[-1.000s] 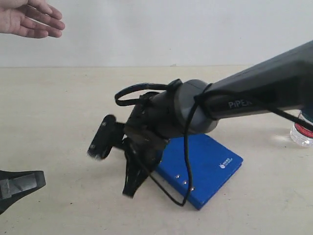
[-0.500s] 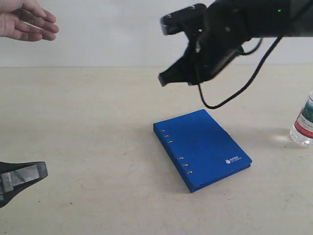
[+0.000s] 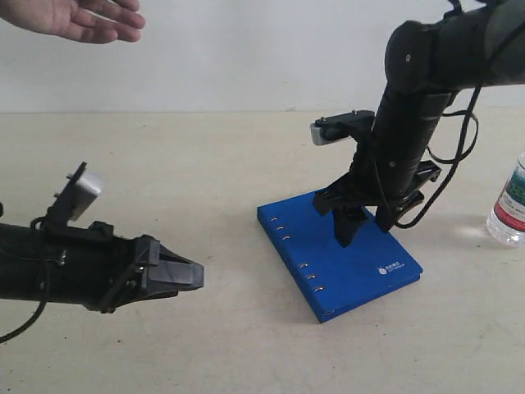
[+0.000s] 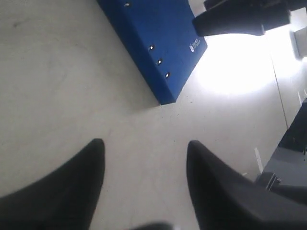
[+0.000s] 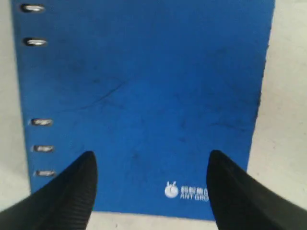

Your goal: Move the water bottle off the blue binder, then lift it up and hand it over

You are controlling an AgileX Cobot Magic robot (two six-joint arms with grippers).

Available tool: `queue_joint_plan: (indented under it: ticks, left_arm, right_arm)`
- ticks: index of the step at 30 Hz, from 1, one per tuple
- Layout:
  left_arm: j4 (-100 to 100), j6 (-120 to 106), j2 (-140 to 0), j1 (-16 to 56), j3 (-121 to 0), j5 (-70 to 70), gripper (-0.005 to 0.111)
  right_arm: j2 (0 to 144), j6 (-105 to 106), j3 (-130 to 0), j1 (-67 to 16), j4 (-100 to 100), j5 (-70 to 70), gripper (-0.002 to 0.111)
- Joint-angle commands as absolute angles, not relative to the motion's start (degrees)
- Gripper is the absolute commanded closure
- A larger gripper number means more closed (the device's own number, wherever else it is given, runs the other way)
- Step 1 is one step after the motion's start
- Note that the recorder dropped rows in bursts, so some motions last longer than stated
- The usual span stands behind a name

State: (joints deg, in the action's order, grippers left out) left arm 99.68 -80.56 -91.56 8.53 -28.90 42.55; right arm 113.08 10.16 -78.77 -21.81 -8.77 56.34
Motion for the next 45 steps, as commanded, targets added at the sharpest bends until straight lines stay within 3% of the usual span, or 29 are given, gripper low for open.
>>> queue_joint_plan:
  ticks: [1, 10, 18, 22, 35, 40, 45]
  left_arm:
    - [99.9, -80.8, -94.6, 10.1, -32.9, 43.4, 0.057]
    - [99.9, -80.8, -98.0, 10.1, -35.8, 42.9, 0.057]
    - [99.9, -80.8, -98.4, 10.1, -35.8, 42.4, 0.057]
    - [99.9, -81.0, -98.4, 10.1, -35.8, 40.5, 0.057]
    - [99.9, -81.0, -98.4, 10.1, -35.8, 40.9, 0.057]
    - [99.9, -81.6, -98.4, 10.1, -35.8, 40.9, 0.057]
    - [99.9, -82.7, -98.4, 10.0, -35.9, 28.3, 0.057]
  right_arm:
    - [115.3, 9.2, -78.7, -21.6, -6.7, 53.6, 0.051]
    - [116.2, 1.3, -78.7, -20.5, 1.4, 45.0, 0.051]
    - [118.0, 12.9, -78.9, -12.5, -19.8, 47.2, 0.071]
    - [118.5, 27.8, -78.9, -8.7, -38.2, 51.9, 0.07]
    - [121.7, 25.8, -78.9, -7.9, -34.4, 52.2, 0.07]
    - [121.8, 41.8, -78.9, -8.0, -50.0, 59.8, 0.07]
    - [121.8, 46.4, -78.9, -8.0, -58.8, 69.2, 0.07]
